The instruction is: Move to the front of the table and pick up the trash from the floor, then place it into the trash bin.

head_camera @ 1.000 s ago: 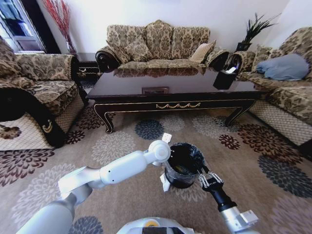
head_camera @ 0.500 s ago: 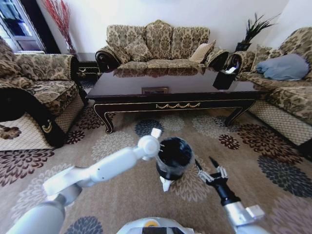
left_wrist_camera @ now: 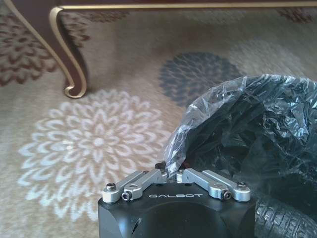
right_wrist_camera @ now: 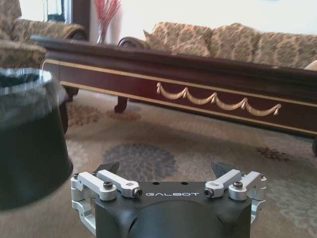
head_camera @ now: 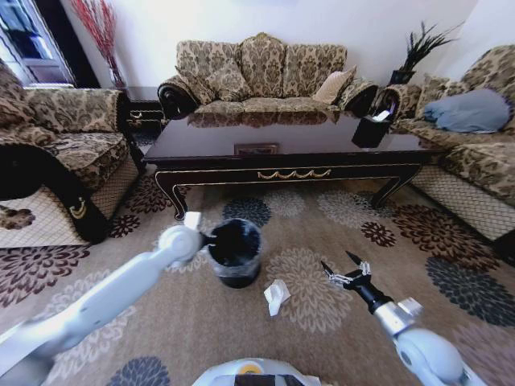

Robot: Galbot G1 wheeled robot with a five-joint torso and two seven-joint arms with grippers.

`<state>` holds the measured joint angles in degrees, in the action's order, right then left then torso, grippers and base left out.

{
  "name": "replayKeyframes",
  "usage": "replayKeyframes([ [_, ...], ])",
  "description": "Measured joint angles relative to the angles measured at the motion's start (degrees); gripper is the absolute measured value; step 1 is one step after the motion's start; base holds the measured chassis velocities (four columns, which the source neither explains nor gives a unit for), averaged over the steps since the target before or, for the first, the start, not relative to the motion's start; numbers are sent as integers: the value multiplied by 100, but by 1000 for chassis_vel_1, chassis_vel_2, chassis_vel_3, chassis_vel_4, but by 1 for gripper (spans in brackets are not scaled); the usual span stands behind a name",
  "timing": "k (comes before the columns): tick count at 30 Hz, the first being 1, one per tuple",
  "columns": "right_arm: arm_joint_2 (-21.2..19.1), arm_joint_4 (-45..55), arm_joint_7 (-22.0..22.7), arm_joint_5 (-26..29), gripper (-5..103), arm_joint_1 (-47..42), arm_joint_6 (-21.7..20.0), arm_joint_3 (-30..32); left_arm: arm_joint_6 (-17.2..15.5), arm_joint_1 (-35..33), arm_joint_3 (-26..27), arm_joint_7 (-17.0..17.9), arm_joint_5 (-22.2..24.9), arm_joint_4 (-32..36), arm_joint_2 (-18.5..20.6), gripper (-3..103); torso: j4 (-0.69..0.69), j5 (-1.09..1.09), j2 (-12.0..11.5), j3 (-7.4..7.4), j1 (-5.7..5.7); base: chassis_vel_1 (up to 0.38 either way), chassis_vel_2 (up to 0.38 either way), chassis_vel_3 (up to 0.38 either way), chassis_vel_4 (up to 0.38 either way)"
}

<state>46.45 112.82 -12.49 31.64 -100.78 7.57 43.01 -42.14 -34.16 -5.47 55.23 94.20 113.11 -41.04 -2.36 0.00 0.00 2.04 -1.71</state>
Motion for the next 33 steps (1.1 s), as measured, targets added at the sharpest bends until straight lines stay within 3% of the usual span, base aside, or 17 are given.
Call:
replayKeyframes([
  [2,-183,-183,-101,60,100,-30,-23,-17,0,-220,243,-92,-19,62,61,2,-10,-2,0,0,0,0,0,0,0],
  [9,-682,-501,-280,113,100,118,-87,-337,1,-946,652,-125,-217,212,221,2,-7,0,0,0,0,0,0,0,0],
  [12,-1177,-722,-376,158,100,500,-99,-850,-1,-1609,1054,-180,-390,272,312,2,-2,-3,0,0,0,0,0,0,0],
  [18,-1668,-1017,-453,364,100,1086,-85,-1493,0,-1904,1294,-182,-396,355,448,2,-6,0,0,0,0,0,0,0,0],
  [21,-1961,-1270,-465,487,100,1671,28,-2214,0,-2020,1363,-144,-328,472,541,2,-4,-1,0,0,0,0,0,0,0],
  [26,-1982,-1547,-574,568,100,2382,53,-3205,0,-2097,1376,-86,-303,514,571,2,-6,0,0,0,0,0,0,0,0],
  [33,-1545,-2047,-707,500,100,3762,45,-4777,0,-2204,1380,-73,-237,481,697,2,-5,-1,0,0,0,0,0,0,0],
])
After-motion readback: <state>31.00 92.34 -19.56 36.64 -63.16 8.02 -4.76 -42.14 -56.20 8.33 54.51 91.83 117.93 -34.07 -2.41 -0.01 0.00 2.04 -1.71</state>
